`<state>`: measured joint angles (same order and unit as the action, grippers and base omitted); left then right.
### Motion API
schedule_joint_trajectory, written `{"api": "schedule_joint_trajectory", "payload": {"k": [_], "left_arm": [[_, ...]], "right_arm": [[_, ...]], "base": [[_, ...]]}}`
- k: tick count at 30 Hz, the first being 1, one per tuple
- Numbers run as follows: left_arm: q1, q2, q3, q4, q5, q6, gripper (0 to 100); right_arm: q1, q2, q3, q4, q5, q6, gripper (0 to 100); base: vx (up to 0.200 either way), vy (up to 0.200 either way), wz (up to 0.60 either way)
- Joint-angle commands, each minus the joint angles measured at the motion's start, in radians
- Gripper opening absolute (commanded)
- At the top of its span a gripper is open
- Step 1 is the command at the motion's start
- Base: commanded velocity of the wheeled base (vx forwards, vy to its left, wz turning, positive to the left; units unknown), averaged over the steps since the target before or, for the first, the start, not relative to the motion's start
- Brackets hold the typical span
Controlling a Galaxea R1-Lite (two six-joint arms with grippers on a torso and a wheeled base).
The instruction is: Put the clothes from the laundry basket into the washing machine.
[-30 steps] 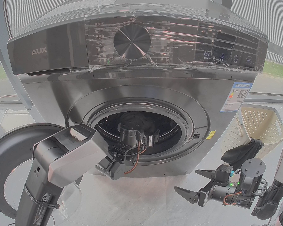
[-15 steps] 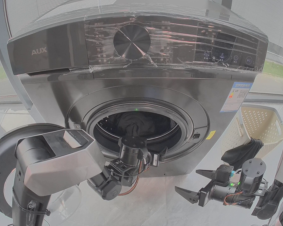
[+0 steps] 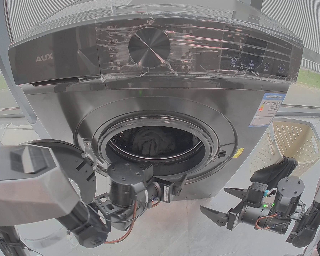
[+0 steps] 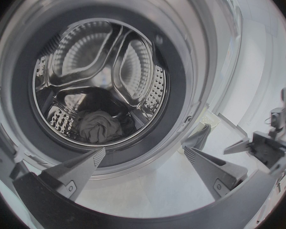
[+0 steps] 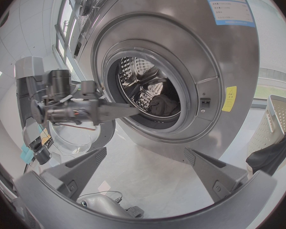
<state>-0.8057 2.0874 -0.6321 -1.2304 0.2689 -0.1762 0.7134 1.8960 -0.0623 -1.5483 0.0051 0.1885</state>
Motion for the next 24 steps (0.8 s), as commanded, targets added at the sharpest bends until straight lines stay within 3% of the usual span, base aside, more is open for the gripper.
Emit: {"api": "schedule_joint_trajectory", "payload": {"k": [1,3,5,6,8,14,15,16,20,24], "left_arm": [[-0.001,-0.259,0.195,-0.012,0.003,-0.051,100],[-0.001,-0.287,0.224,-0.017,0.01,-0.057,100],[0.0,-0.317,0.256,-0.035,0.039,-0.075,100],[0.014,-0.328,0.262,-0.066,0.078,-0.105,100],[0.049,-0.337,0.296,-0.121,0.101,-0.112,100],[0.089,-0.339,0.402,-0.248,0.104,-0.055,100],[0.091,-0.343,0.434,-0.288,0.107,-0.025,100],[0.092,-0.349,0.447,-0.308,0.107,-0.014,100],[0.114,-0.409,0.485,-0.32,0.104,0.027,100],[0.137,-0.432,0.508,-0.322,0.102,0.03,100]], "right_arm": [[-0.061,-0.054,-0.004,0.001,-0.027,-0.021,100],[-0.08,-0.063,-0.001,0.001,-0.039,-0.031,100],[-0.097,-0.074,0.006,0.001,-0.043,-0.035,100],[-0.103,-0.086,0.013,0.002,-0.045,-0.037,100],[-0.103,-0.117,0.018,0.002,-0.051,-0.041,100],[-0.17,-0.239,0.019,0.019,-0.042,-0.08,100],[-0.216,-0.262,0.03,0.02,-0.037,-0.09,100],[-0.236,-0.27,0.042,0.02,-0.034,-0.092,100],[-0.296,-0.304,0.062,0.053,-0.025,-0.09,100],[-0.331,-0.367,0.062,0.125,-0.024,-0.092,100]], "base": [[0.0,0.0,0.0],[0.0,0.0,0.0],[0.0,0.0,0.0],[0.0,0.0,0.0],[0.0,0.0,0.0],[0.0,0.0,0.0],[0.0,0.0,0.0],[0.0,0.0,0.0],[-0.05,0.0,0.0],[-0.2,0.0,0.0]]}}
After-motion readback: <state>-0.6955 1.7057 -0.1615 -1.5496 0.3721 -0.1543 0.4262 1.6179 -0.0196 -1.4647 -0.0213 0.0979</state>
